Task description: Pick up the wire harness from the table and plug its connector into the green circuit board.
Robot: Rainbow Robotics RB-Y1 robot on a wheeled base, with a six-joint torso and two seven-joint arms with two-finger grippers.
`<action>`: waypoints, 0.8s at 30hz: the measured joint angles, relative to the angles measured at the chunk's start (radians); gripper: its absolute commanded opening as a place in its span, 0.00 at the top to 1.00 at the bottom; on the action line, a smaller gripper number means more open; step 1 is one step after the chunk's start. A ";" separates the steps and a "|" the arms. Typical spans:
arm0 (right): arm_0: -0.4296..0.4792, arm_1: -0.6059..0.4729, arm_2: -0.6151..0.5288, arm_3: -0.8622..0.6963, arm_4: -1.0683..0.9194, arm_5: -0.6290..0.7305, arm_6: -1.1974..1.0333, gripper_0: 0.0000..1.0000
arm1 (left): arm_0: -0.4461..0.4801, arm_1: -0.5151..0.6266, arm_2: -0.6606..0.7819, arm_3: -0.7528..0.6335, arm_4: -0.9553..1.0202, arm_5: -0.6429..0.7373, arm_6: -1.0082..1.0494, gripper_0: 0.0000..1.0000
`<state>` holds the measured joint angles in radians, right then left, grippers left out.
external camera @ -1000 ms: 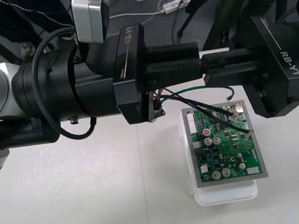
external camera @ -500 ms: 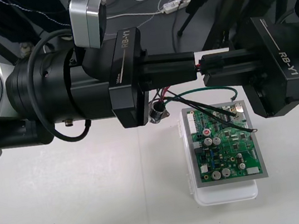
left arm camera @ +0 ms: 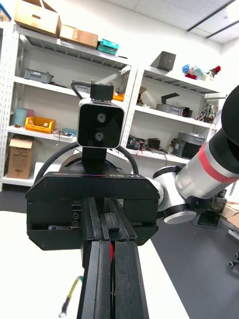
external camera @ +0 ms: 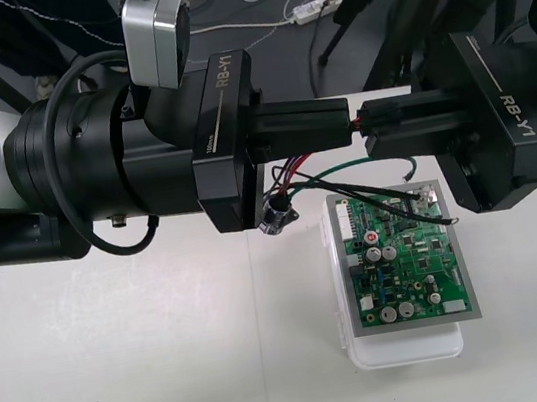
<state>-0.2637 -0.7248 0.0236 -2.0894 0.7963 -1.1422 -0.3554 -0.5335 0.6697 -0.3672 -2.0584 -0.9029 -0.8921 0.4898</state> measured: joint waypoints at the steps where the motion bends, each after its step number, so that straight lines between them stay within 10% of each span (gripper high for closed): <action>1: 0.000 0.000 0.000 0.000 0.000 0.000 0.000 1.00 | 0.000 0.000 0.000 0.000 0.000 0.000 0.000 1.00; 16: 0.000 0.000 0.000 0.000 0.000 -0.002 0.000 1.00 | 0.000 0.001 0.000 0.000 0.011 0.000 0.000 1.00; 24: 0.000 0.000 0.000 0.000 0.000 -0.024 0.000 0.21 | 0.000 0.009 -0.001 0.001 0.030 0.002 0.000 1.00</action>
<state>-0.2637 -0.7248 0.0236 -2.0894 0.7961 -1.1658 -0.3554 -0.5335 0.6792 -0.3682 -2.0576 -0.8730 -0.8902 0.4898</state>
